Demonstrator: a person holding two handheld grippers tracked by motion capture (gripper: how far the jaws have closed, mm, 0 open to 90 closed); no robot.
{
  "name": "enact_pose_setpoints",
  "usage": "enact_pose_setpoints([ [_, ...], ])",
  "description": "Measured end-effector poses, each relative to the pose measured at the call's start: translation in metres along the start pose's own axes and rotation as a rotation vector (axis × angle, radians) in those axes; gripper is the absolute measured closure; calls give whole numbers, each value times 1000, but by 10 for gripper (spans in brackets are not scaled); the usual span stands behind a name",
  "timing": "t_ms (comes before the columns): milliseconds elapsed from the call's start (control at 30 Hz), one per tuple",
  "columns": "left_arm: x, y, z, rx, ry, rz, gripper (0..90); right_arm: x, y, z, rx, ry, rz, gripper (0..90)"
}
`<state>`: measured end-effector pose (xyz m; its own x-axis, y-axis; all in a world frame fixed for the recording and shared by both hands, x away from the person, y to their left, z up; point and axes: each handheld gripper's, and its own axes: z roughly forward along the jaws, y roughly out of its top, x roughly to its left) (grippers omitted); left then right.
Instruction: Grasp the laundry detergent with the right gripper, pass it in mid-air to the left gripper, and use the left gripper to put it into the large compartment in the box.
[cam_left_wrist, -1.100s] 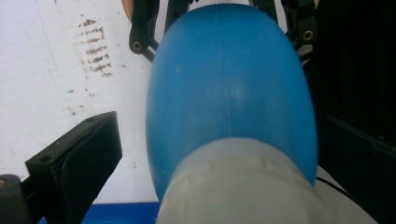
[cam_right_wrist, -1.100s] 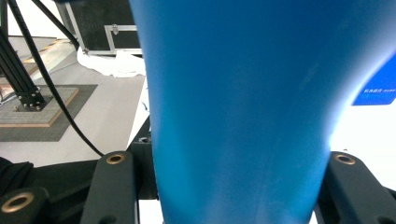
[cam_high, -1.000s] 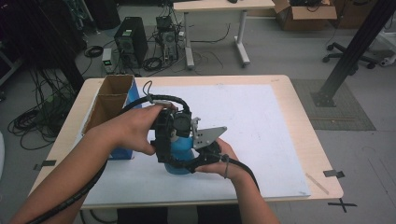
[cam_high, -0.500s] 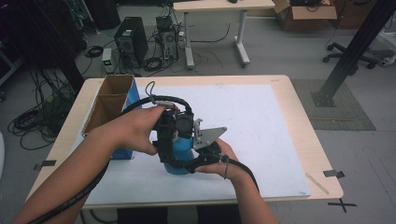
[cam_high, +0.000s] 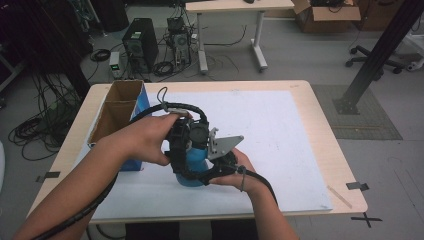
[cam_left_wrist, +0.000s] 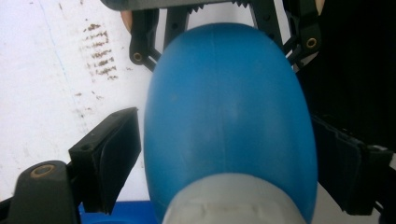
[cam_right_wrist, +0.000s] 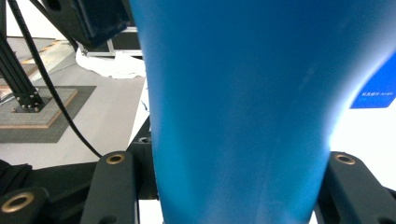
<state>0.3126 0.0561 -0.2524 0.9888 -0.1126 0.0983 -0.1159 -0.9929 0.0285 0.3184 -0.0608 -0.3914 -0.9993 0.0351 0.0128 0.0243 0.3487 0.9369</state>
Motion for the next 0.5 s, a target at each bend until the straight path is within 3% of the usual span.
enact_pose_setpoints([
  [500, 0, 1, -2, 10, 11, 6, 225, 0, 1, -1, -1, -4, 2, 450],
])
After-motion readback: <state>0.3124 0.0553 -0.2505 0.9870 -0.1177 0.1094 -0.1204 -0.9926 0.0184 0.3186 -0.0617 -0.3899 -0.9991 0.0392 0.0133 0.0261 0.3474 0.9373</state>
